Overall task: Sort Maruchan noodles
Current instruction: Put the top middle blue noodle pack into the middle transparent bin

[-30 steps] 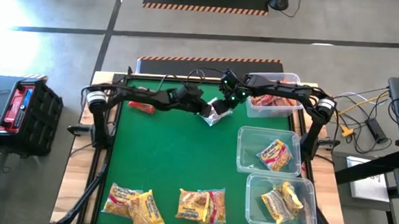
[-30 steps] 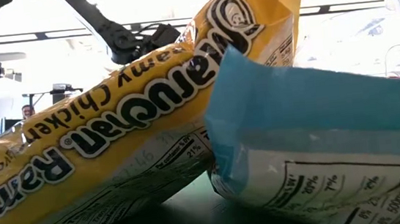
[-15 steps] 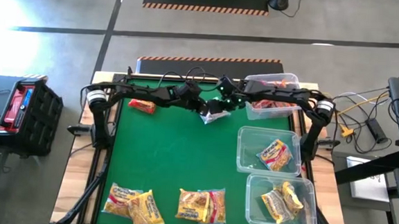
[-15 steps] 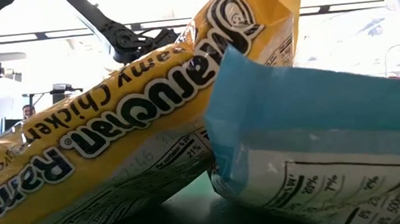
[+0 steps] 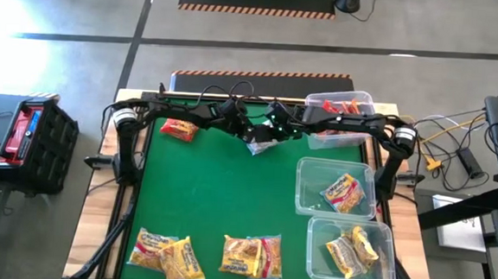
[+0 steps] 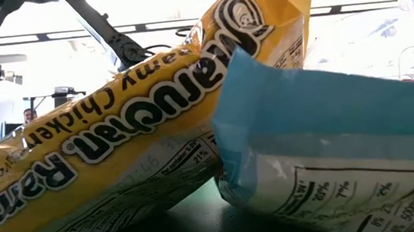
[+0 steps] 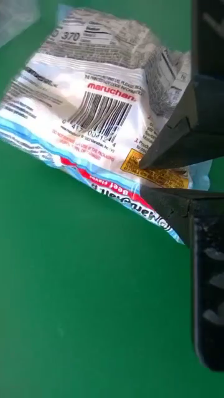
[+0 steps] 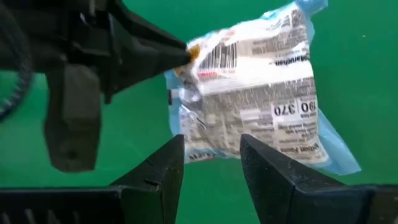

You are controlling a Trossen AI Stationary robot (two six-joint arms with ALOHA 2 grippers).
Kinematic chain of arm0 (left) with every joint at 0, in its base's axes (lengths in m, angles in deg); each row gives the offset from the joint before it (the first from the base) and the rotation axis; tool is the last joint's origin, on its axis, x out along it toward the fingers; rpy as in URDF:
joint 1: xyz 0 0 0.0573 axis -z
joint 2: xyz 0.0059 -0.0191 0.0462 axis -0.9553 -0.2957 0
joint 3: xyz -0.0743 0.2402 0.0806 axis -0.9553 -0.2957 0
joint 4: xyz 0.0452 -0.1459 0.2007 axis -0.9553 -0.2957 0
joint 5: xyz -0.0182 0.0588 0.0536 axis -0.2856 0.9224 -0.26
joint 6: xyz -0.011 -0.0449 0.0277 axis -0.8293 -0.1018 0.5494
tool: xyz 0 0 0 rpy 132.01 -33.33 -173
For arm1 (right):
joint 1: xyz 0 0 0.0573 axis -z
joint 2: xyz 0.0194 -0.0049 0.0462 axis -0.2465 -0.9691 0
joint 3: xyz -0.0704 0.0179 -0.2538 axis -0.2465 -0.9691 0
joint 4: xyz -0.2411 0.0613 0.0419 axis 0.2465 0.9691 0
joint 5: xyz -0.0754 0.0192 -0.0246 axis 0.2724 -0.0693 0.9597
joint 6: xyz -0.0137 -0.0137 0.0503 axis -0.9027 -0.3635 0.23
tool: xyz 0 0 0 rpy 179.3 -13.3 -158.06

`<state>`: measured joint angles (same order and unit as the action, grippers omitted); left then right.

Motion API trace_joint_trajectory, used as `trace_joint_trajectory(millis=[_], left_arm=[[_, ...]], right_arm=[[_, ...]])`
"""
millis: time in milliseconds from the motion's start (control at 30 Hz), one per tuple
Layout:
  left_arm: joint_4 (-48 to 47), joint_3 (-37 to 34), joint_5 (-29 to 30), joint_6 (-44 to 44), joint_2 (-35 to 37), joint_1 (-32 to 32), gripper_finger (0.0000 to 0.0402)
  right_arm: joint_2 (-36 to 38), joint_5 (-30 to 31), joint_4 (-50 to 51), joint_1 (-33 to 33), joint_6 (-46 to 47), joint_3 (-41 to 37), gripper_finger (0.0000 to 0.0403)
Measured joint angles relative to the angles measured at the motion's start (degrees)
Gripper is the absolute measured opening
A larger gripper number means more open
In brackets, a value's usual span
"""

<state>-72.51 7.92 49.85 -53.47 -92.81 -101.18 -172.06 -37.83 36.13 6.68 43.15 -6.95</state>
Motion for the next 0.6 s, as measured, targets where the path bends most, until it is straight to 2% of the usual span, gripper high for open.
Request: trace_joint_trajectory(millis=[267, 467, 600], left_arm=[[-7.62, -2.76, -0.69, 4.66, 0.36, -0.19, 0.0040], [-6.17, -5.24, -1.91, 4.99, 0.56, -0.24, 0.0040], [-5.68, -5.62, -1.91, 5.03, 0.63, -0.24, 0.0040]], right_arm=[[0.07, 1.08, -0.20, -2.71, 1.00, -1.04, 0.0141], [0.11, 1.41, -0.97, -3.62, 0.83, -1.49, 0.0141], [0.09, 1.44, -1.03, -3.85, -3.22, -1.51, 0.0141]])
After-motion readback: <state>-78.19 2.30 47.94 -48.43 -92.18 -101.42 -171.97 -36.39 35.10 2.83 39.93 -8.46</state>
